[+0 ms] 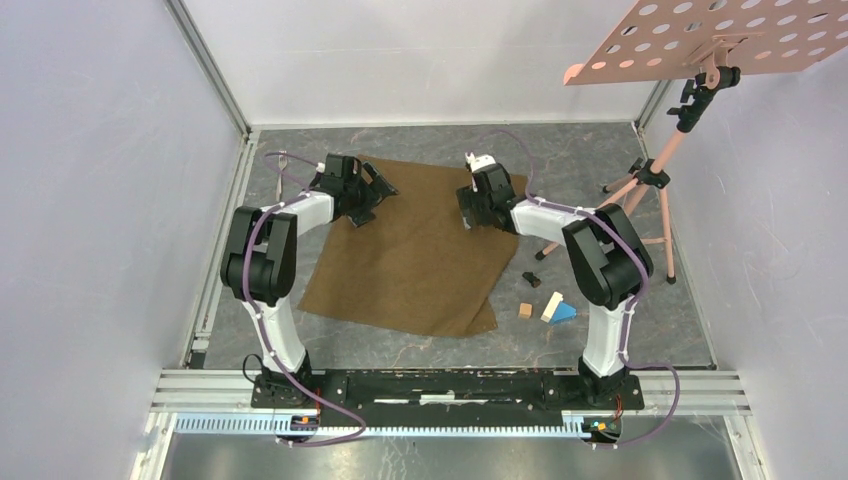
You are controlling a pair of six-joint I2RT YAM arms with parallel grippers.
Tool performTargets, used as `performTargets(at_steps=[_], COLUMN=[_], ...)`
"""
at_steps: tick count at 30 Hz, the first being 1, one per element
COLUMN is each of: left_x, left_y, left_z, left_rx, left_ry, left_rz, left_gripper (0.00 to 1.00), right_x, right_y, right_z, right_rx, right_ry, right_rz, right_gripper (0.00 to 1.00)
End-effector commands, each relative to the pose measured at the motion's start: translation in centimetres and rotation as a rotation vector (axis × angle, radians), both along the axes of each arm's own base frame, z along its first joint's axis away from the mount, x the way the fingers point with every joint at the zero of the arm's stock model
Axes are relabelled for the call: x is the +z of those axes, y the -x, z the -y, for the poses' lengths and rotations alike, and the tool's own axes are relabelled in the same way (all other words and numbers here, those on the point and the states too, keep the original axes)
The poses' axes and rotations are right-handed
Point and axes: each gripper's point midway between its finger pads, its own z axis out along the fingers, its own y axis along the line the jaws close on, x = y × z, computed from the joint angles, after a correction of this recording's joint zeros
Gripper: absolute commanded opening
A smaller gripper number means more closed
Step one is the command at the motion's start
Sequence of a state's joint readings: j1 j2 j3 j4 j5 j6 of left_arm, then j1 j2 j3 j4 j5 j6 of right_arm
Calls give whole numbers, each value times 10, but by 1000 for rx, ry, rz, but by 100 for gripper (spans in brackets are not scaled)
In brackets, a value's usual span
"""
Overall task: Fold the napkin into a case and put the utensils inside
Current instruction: Flatten out the crumpled napkin at the center of the board.
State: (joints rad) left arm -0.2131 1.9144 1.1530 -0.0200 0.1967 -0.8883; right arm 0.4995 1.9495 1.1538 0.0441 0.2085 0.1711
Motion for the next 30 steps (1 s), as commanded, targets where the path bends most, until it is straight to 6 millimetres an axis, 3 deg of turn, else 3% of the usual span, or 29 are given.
performTargets(at_steps=[1,4,7,10,13,17,19,26,30], left_x=[43,69,95,118,131,130,125,110,109], left_y=[8,33,59,82,104,125,131,148,150], left_z=[6,21,36,48,55,54,53,50,44], left_rx=[-61,-120,-188,-257,-311,-331,-329,-328,-310], left_ry=[-34,1,36,54,53,34,30,25,9], left_rz=[36,80,128,179,216,225,213,183,191], left_gripper=[100,100,100,100,100,100,100,100,100], right_x=[66,84,72,52,42,37,29,8,-13], right_y=[13,72,141,193,225,242,245,252,258], right_z=[-9,-31,-47,-41,-25,-13,-12,-19,-4], right_rx=[55,170,302,352,348,361,372,381,305], right_ry=[14,-60,-61,-94,-114,-99,-90,-61,-13], right_rz=[-37,-56,-124,-208,-225,-207,-212,-225,-252], right_gripper=[81,83,79,55,32,8,2,0,0])
